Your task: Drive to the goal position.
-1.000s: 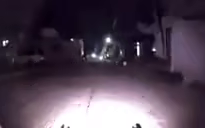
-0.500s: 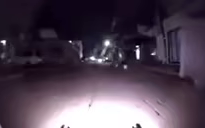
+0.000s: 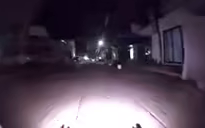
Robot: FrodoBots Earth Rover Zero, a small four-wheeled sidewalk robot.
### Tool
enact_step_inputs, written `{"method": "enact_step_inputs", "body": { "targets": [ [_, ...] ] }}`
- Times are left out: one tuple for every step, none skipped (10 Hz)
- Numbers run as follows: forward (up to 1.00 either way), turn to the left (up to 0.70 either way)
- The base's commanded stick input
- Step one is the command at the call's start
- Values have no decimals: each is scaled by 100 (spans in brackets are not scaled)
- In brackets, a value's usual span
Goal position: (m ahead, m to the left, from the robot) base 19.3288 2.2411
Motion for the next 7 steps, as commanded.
{"method": "enact_step_inputs", "body": {
  "targets": [
    [85,0],
    [85,0],
    [85,0],
    [85,0],
    [85,0],
    [85,0],
    [85,0]
  ]
}}
